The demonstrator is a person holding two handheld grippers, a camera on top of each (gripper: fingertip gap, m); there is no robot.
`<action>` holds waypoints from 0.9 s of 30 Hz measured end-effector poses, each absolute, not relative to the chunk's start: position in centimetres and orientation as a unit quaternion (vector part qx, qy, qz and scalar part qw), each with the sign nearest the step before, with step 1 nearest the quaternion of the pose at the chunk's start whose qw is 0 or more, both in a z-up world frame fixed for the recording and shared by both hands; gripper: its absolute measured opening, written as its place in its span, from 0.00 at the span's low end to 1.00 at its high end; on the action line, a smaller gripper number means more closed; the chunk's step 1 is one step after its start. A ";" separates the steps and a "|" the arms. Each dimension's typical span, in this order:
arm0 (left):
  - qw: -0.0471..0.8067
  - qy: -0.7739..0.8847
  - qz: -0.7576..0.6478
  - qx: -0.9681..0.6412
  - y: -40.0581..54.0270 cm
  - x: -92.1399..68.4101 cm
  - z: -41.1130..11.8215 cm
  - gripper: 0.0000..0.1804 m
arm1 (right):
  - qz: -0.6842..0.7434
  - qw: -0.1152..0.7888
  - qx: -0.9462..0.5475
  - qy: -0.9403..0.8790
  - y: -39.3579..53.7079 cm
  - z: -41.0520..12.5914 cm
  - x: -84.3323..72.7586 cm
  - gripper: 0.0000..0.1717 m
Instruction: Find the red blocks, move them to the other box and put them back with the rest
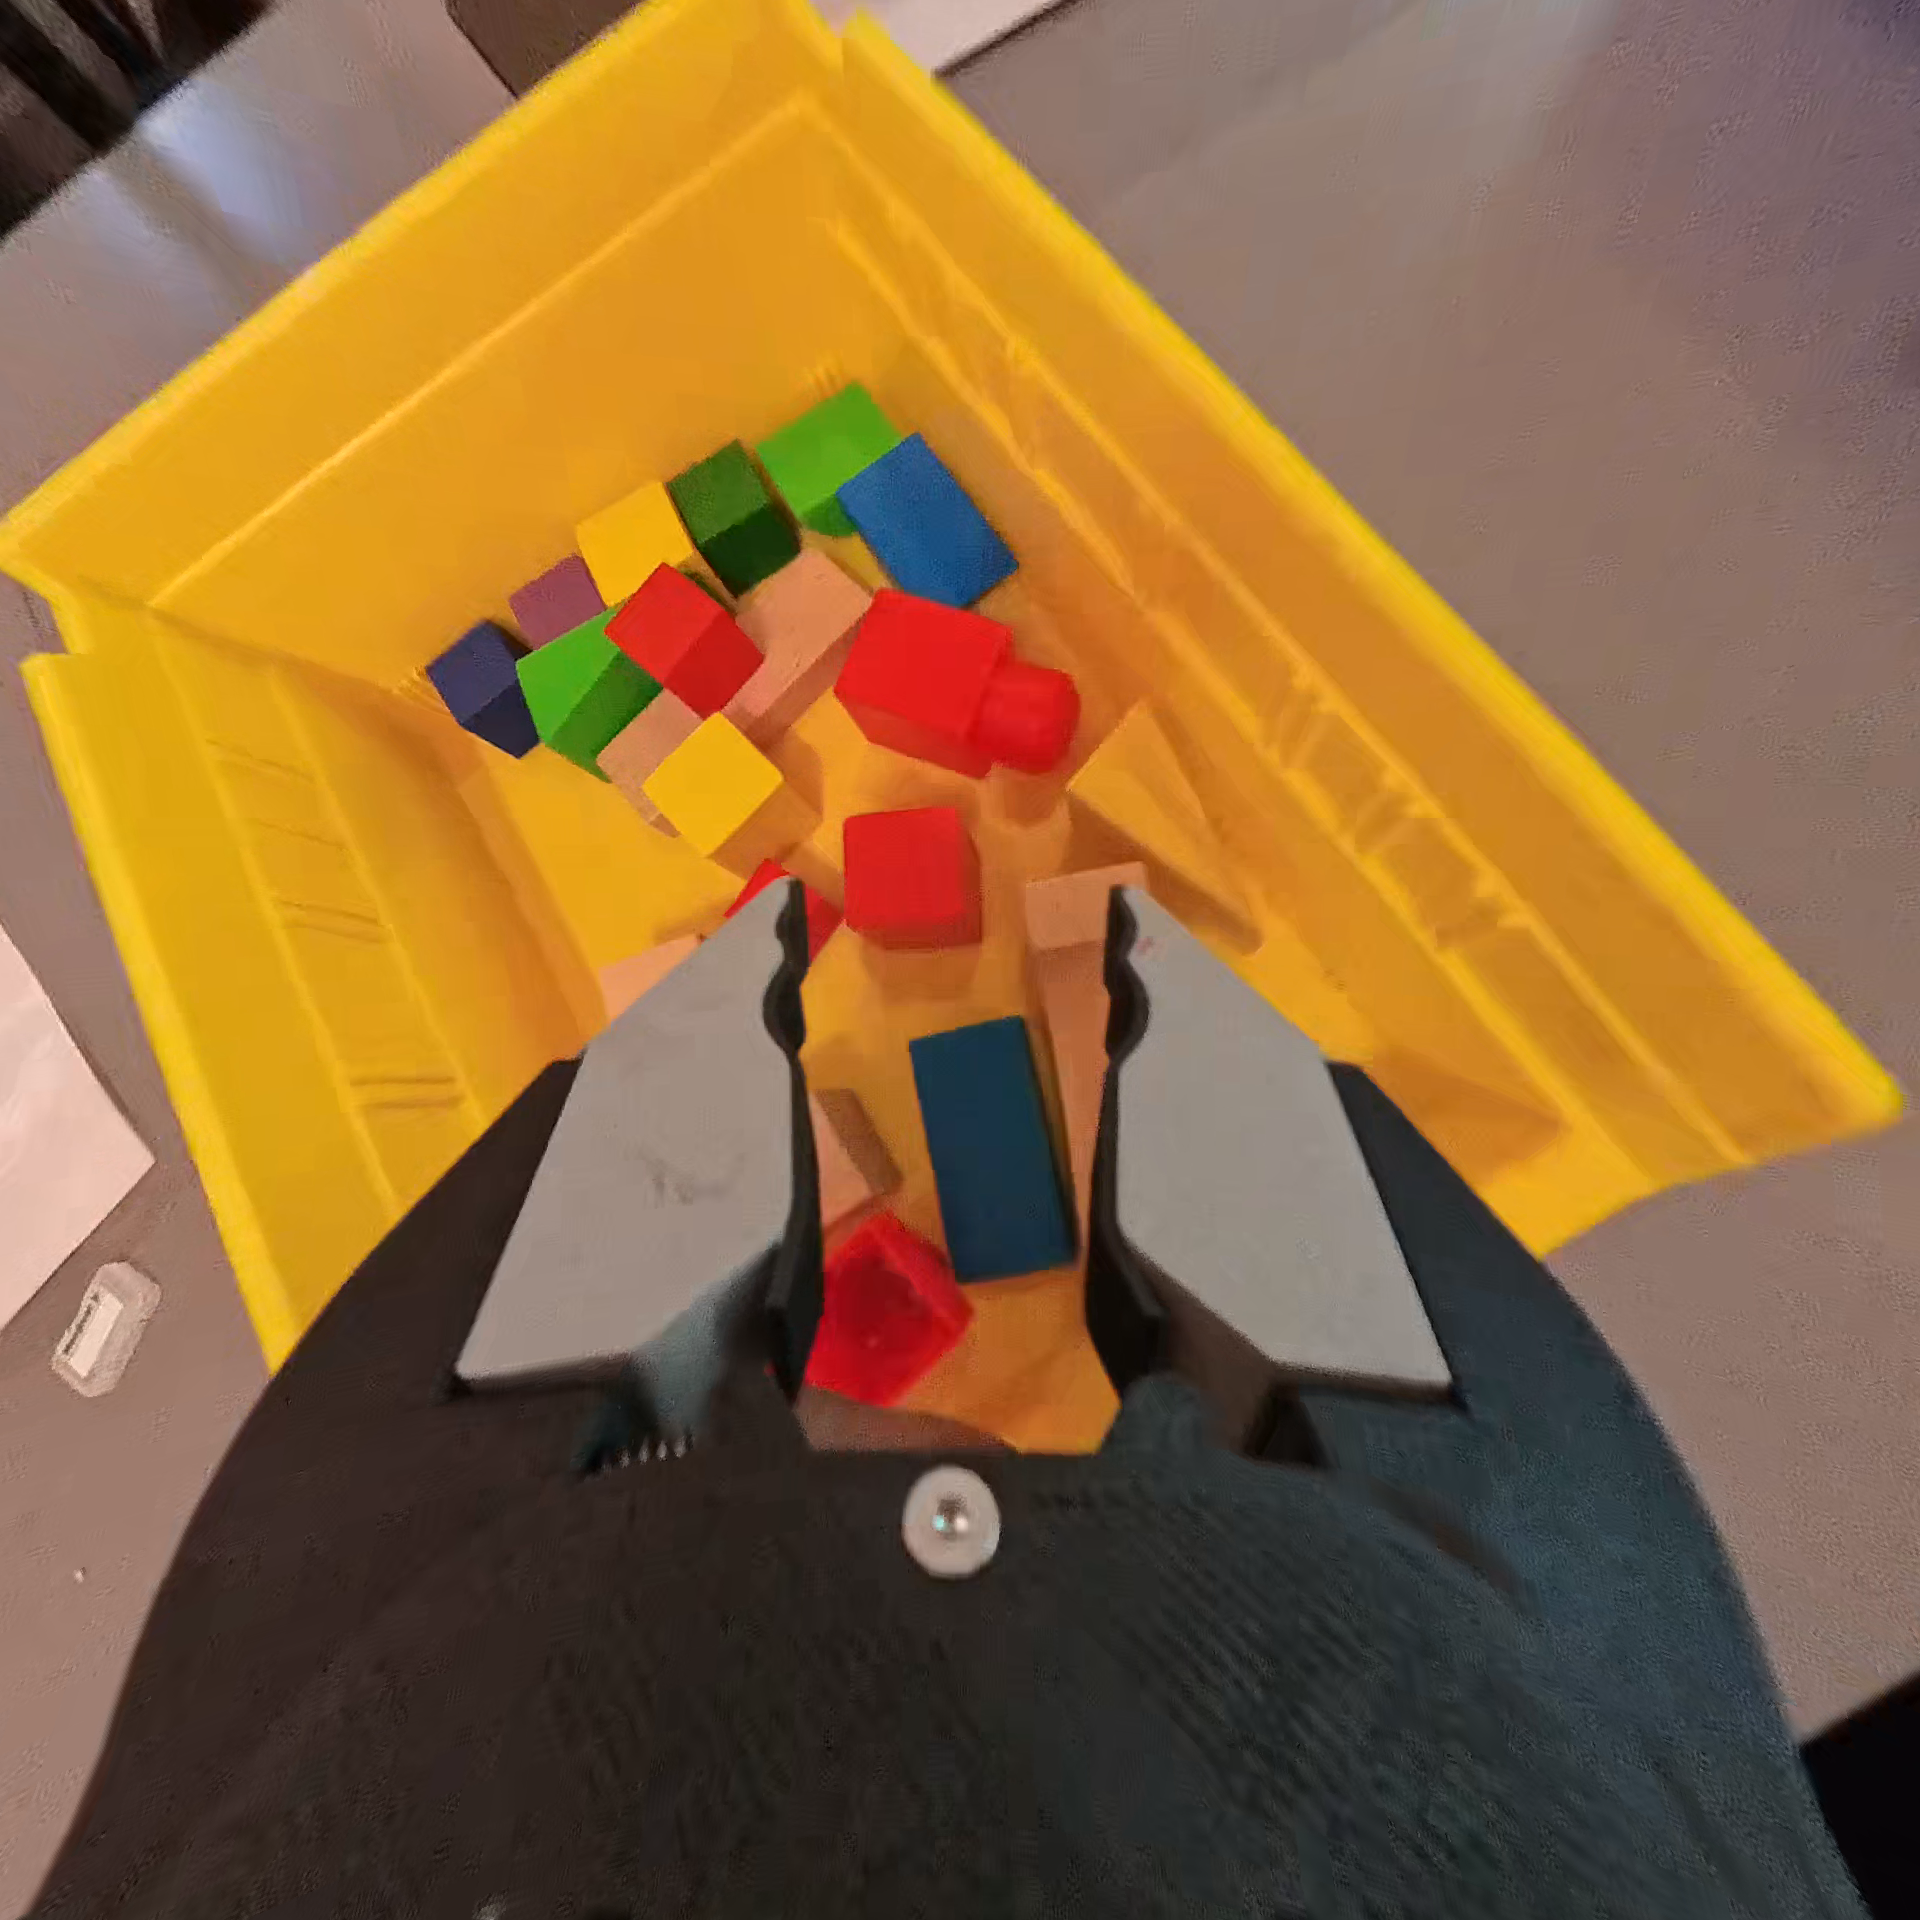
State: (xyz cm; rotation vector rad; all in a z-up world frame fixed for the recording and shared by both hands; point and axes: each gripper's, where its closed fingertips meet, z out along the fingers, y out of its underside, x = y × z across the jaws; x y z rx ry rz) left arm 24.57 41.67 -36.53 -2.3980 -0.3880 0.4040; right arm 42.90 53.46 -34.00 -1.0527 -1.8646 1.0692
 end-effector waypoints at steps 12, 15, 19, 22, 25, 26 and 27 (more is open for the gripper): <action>0.229 -0.125 0.149 -0.954 42.6 20.7 -42.1 0.18 | 0.439 0.327 -0.423 -0.722 53.2 -35.8 42.1 0.29; 0.340 -0.109 0.239 -0.903 43.5 20.9 -36.6 0.17 | 0.448 0.308 -0.430 -0.720 53.6 -35.6 42.7 0.29; 0.535 -0.007 0.316 -0.784 45.7 28.4 -25.4 0.17 | 0.495 0.267 -0.429 -0.707 53.2 -33.5 44.1 0.29; 0.605 0.206 0.346 -0.687 48.5 39.5 -21.6 0.18 | 0.554 0.212 -0.407 -0.695 51.6 -30.2 45.7 0.29; 0.592 0.324 0.395 -0.623 49.6 46.1 -21.8 0.18 | 0.605 0.172 -0.372 -0.683 50.3 -26.1 47.7 0.32; 0.599 0.341 0.400 -0.604 49.6 47.6 -21.8 0.18 | 0.620 0.165 -0.359 -0.678 49.9 -24.8 48.5 0.32; 0.619 0.342 0.395 -0.587 49.3 48.8 -21.5 0.18 | 0.630 0.159 -0.348 -0.676 49.7 -23.7 49.2 0.32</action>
